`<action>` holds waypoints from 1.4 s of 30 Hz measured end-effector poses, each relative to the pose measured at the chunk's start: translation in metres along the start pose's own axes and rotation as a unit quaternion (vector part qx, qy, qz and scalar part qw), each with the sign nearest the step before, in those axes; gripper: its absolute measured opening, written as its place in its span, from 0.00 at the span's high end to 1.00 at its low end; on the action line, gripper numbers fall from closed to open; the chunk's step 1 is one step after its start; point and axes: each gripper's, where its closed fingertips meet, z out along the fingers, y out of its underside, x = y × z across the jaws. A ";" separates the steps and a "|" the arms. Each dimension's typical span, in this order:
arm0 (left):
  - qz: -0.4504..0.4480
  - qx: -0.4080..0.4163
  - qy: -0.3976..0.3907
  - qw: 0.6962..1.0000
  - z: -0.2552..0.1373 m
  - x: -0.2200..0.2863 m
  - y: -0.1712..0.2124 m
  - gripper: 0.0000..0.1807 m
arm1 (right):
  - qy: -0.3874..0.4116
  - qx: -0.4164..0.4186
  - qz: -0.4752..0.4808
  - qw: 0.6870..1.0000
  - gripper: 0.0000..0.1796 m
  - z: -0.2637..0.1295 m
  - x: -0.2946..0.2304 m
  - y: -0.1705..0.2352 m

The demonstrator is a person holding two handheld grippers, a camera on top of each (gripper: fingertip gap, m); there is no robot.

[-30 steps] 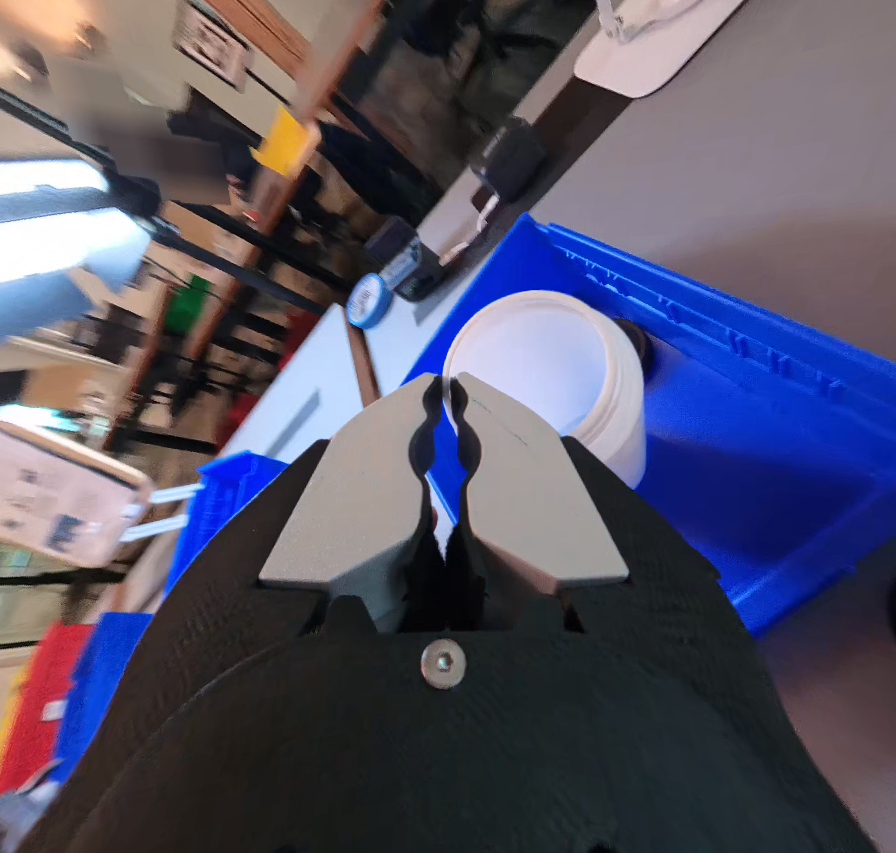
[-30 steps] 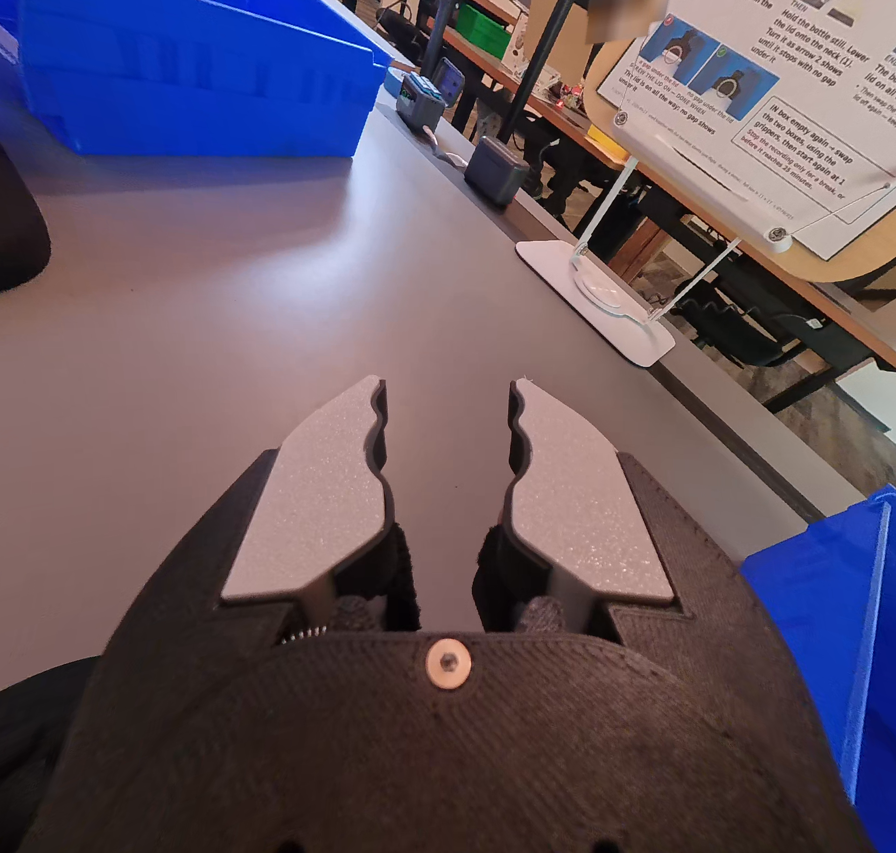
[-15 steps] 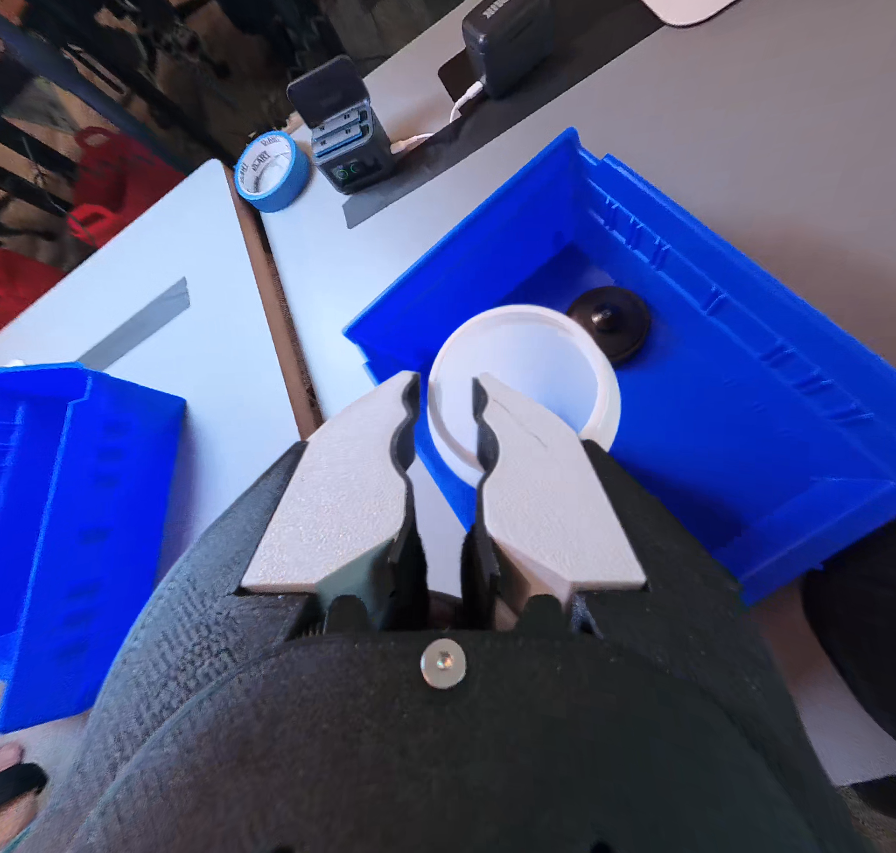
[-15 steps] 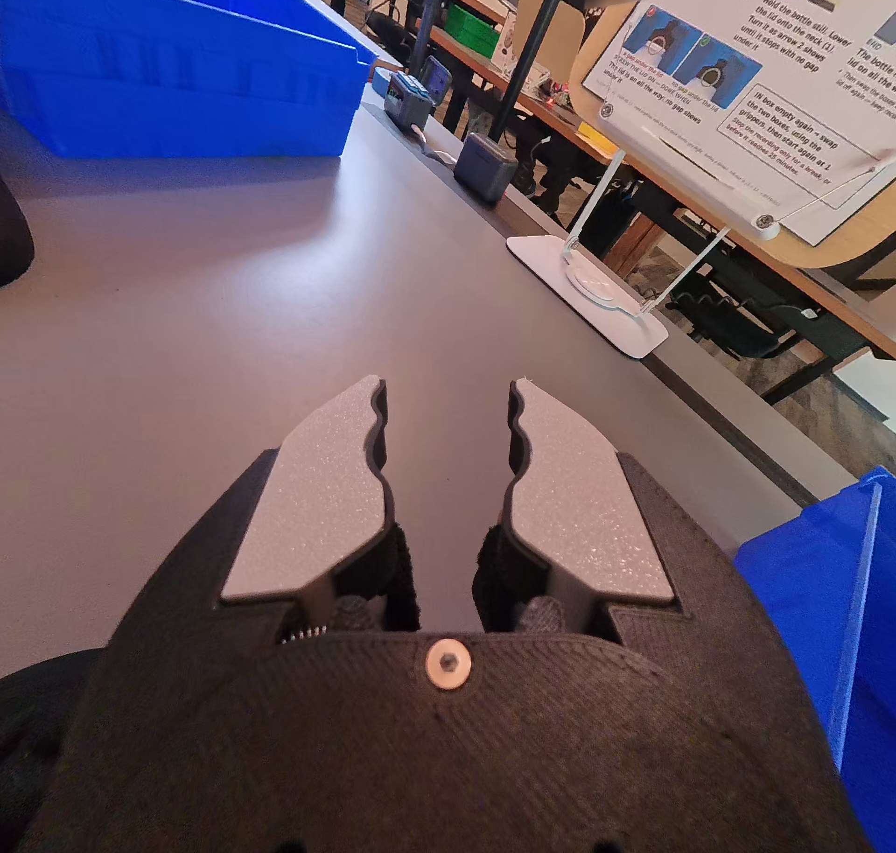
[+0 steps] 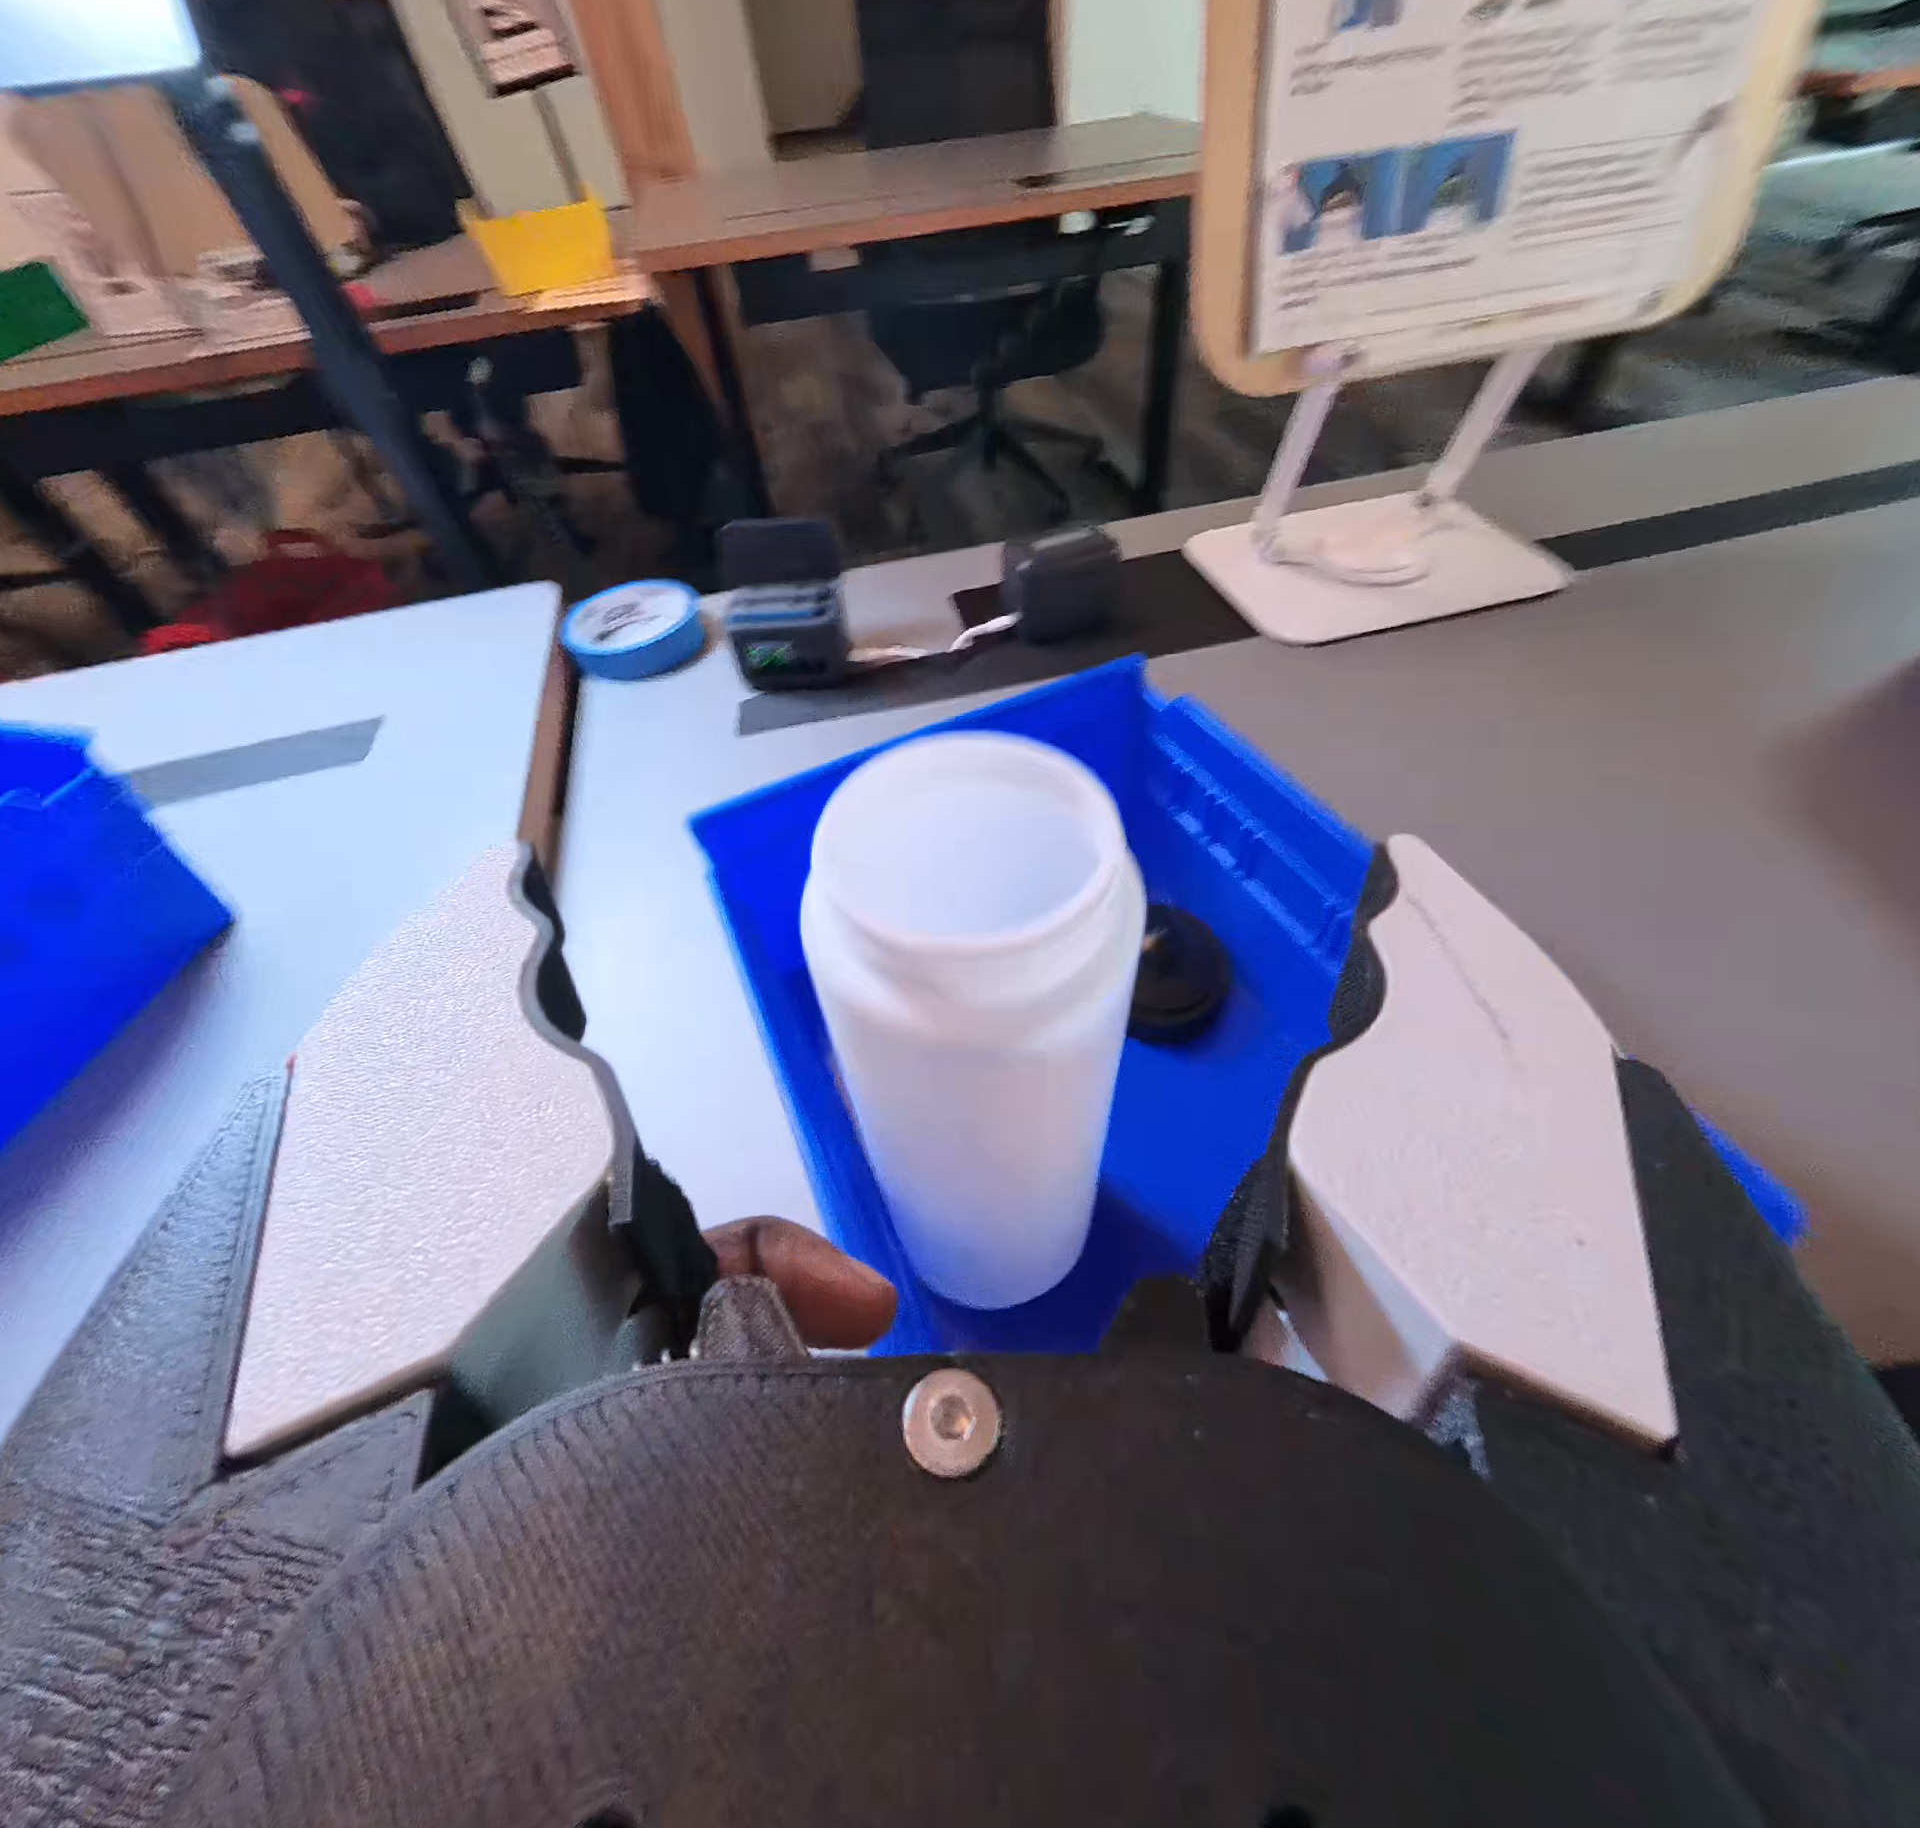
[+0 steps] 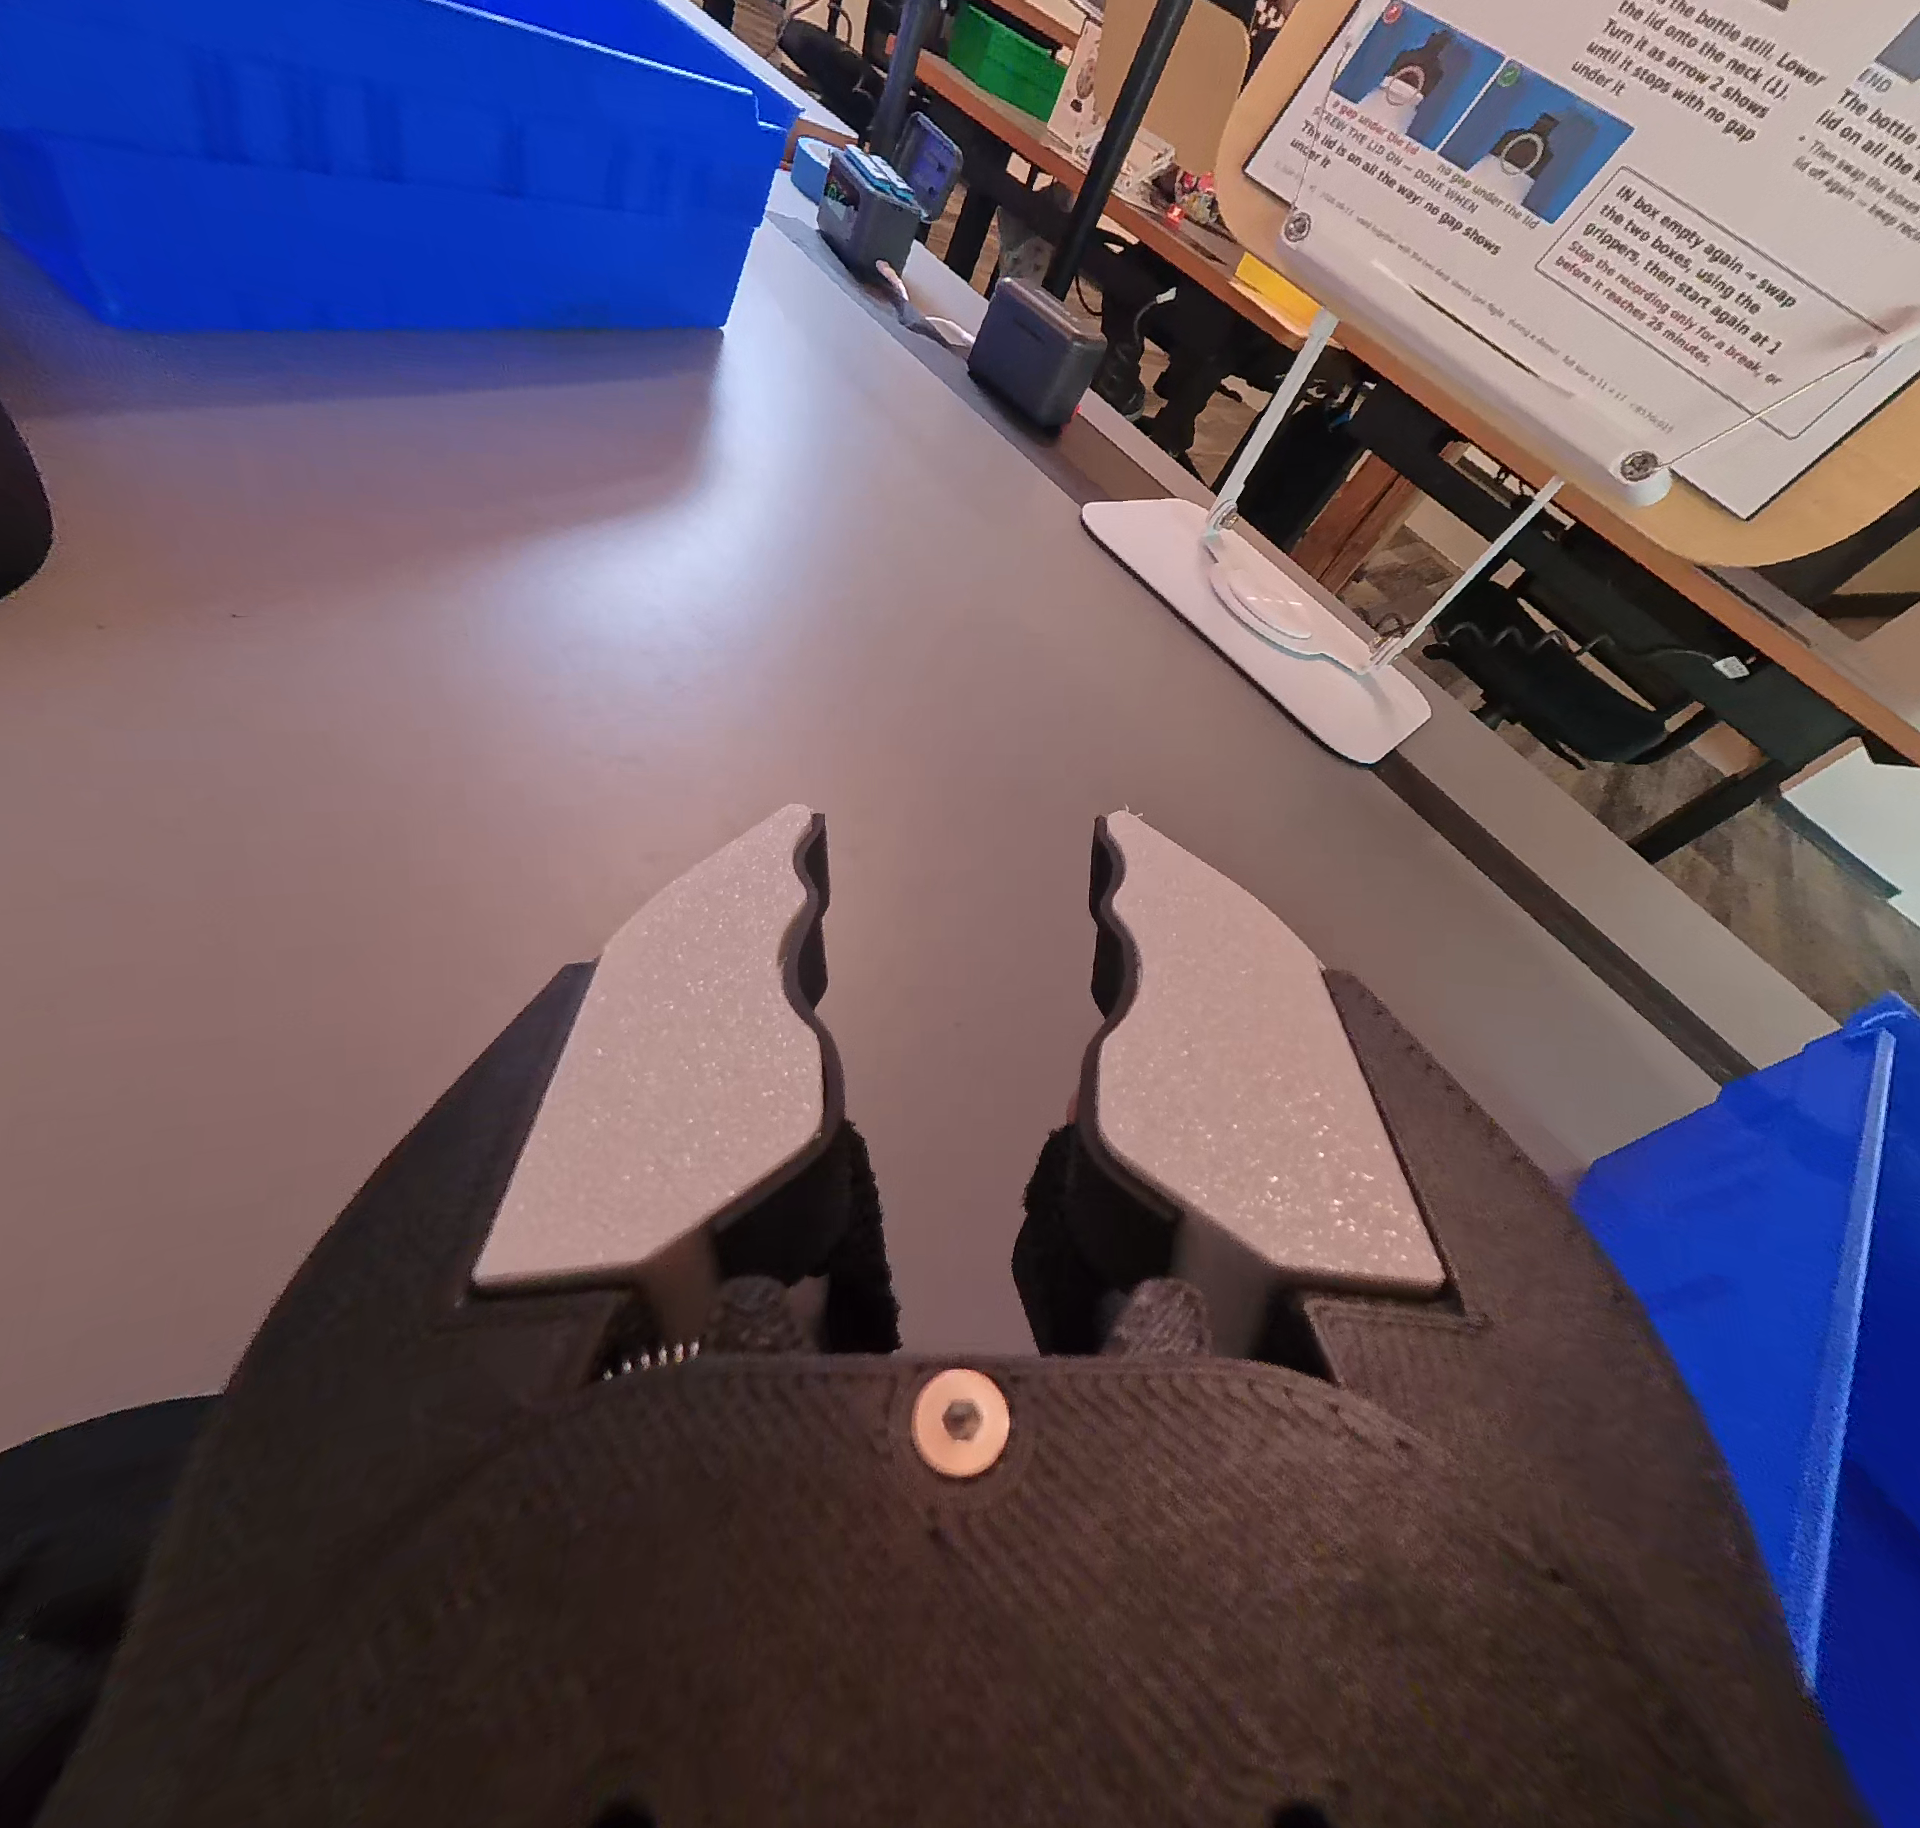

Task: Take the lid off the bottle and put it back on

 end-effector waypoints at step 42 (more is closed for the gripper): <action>0.081 0.216 0.196 0.953 -0.007 0.240 -0.080 0.45 | -0.048 0.024 0.048 0.997 0.70 0.001 -0.009 0.000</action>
